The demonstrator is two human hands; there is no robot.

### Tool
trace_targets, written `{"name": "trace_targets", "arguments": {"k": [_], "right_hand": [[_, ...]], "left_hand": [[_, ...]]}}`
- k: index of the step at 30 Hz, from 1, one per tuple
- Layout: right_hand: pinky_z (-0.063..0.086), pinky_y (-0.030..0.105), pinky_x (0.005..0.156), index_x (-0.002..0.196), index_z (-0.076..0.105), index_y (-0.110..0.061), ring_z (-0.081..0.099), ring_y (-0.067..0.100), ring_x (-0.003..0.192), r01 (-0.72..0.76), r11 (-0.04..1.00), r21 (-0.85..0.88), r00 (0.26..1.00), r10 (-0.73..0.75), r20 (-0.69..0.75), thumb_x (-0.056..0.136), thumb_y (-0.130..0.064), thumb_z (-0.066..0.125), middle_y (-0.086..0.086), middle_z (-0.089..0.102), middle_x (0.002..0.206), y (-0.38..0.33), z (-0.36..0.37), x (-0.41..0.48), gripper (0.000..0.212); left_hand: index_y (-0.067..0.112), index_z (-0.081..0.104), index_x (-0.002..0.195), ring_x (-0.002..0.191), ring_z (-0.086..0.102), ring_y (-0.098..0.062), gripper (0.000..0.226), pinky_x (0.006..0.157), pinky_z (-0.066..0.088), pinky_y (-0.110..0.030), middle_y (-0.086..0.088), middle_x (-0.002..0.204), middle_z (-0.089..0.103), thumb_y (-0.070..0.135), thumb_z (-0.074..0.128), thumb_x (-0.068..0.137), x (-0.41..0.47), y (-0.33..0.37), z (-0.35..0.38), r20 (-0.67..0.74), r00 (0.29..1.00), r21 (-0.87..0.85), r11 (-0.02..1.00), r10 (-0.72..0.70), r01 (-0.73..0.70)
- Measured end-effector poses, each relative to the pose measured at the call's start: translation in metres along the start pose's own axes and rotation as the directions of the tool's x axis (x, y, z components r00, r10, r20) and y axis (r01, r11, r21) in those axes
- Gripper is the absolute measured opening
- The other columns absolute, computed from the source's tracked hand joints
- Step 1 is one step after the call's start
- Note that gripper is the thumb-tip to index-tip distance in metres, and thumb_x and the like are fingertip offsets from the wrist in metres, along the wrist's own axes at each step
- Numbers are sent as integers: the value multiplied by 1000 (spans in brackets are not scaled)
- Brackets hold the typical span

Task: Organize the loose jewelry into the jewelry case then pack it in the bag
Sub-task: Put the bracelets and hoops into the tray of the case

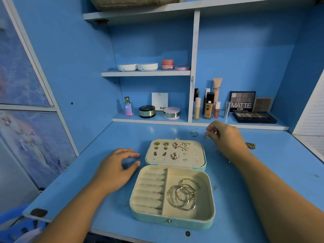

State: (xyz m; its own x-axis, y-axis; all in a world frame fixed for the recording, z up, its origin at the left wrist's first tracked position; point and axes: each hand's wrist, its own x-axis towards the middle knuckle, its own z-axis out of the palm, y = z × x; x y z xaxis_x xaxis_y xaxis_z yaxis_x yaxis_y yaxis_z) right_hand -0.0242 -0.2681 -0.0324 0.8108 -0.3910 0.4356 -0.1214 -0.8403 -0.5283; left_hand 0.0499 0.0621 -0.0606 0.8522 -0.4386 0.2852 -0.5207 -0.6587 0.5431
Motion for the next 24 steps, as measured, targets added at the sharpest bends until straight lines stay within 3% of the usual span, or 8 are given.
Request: {"name": "trace_targets", "arguments": {"k": [3, 6, 10, 15, 18, 20, 24], "right_hand": [[44, 27, 78, 118, 64, -17, 59, 21, 90, -3, 1000, -8, 1000, 3, -22, 93, -23, 59, 5, 67, 104, 4, 5, 9, 26], [42, 28, 85, 120, 65, -11, 59, 28, 101, 9, 999, -41, 999, -11, -42, 95, -18, 55, 11, 64, 114, 8, 12, 15, 27], [45, 33, 81, 115, 67, -7, 59, 31, 97, 5, 1000, -19, 996, -7, -92, 96, -14, 54, 14, 63, 107, 14, 15, 16, 24], [46, 39, 74, 105, 71, -10, 58, 33, 90, 14, 993, -121, 973, -41, -226, 92, -18, 59, 13, 68, 97, 17, 15, 15, 19], [42, 40, 75, 103, 71, -14, 58, 32, 91, -7, 985, -171, 965, -39, -261, 92, -22, 60, 9, 69, 95, 18, 16, 14, 18], [40, 39, 77, 105, 70, -17, 57, 29, 94, -21, 984, -175, 965, -26, -260, 93, -25, 57, 7, 69, 98, 18, 16, 15, 19], [40, 37, 81, 111, 66, -20, 54, 25, 99, -47, 979, -201, 975, 1, -223, 97, -28, 50, 3, 67, 105, 19, 15, 16, 23]], "left_hand": [[40, 65, 99, 108, 56, -4, 16, 89, 41, -17, 18, 113, 60, 32, 69, 87, 22, 21, -3, -32, 999, -130, 991, -21, 16], [37, 65, 102, 104, 57, -5, 14, 79, 39, -14, 17, 111, 58, 35, 67, 88, 56, 58, 0, -25, 997, -141, 987, 76, -79], [32, 64, 115, 106, 55, -5, 25, 87, 42, -23, 12, 121, 59, 38, 64, 91, 109, 110, 20, 161, 959, -68, 972, 233, -224], [23, 57, 131, 105, 55, -10, 44, 87, 43, -25, 2, 131, 59, 38, 65, 91, 155, 138, 61, 441, 881, 101, 966, 172, -239], [20, 52, 137, 105, 56, -15, 53, 85, 47, -29, -1, 132, 58, 42, 63, 91, 167, 143, 77, 501, 855, 180, 950, 133, -253], [18, 52, 138, 111, 57, -19, 54, 93, 50, -35, -3, 133, 58, 44, 63, 91, 174, 144, 83, 514, 850, 225, 937, 117, -265], [20, 63, 124, 108, 59, -19, 44, 94, 49, -36, -3, 121, 63, 44, 68, 87, 179, 142, 88, 510, 850, 242, 925, 134, -292]]}}
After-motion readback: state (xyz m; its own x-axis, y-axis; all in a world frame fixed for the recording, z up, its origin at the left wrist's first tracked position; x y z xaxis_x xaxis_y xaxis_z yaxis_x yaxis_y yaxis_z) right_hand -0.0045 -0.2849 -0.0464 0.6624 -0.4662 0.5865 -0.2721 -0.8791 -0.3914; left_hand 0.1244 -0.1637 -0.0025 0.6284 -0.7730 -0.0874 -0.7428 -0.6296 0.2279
